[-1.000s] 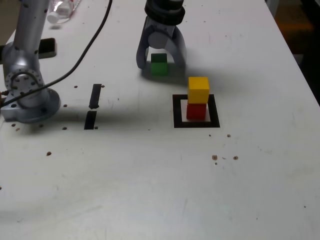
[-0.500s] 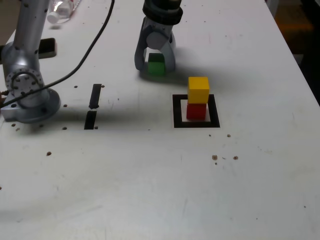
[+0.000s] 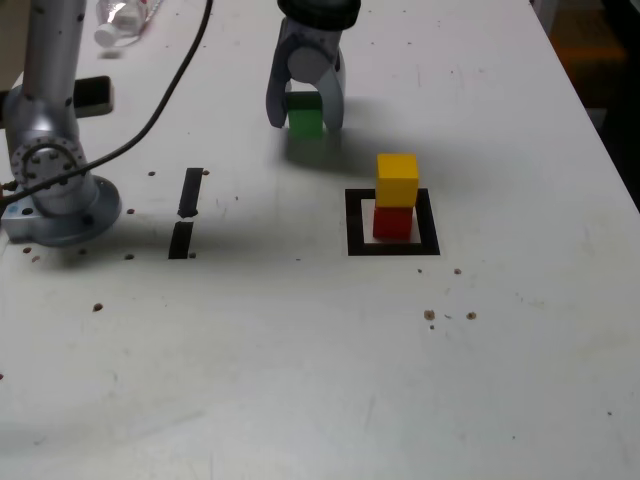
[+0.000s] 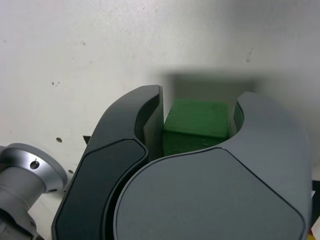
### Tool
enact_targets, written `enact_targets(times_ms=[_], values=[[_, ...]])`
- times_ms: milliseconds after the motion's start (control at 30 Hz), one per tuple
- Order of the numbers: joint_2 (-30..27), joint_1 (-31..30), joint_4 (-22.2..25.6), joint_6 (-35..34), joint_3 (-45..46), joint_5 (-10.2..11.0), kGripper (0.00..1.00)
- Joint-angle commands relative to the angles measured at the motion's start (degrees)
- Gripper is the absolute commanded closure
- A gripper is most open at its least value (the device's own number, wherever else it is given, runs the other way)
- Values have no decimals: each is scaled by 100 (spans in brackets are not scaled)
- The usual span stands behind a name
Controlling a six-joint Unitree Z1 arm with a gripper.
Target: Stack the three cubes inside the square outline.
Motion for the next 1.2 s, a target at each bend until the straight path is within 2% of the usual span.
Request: enact_targets(times_ms=[0,167,433,567,667,767,933,1167], values=[[-264,-88,131,-81,-15,-10,74],[-610,-313,440,-294,-81,-78,74],[-856,-790,998,-695,-391,-164,74],[-927,-1173,1416,-1021,-784,-184,74],[-935,-1657,1935,-1459,-1390,-198,74],[-910,-1851,2148,-1656,-1650,-220,74],[-814,-2062,2344,-1935,-1912,-318,74],[-680,-2222,2361,-2206,-1992,-436,74]])
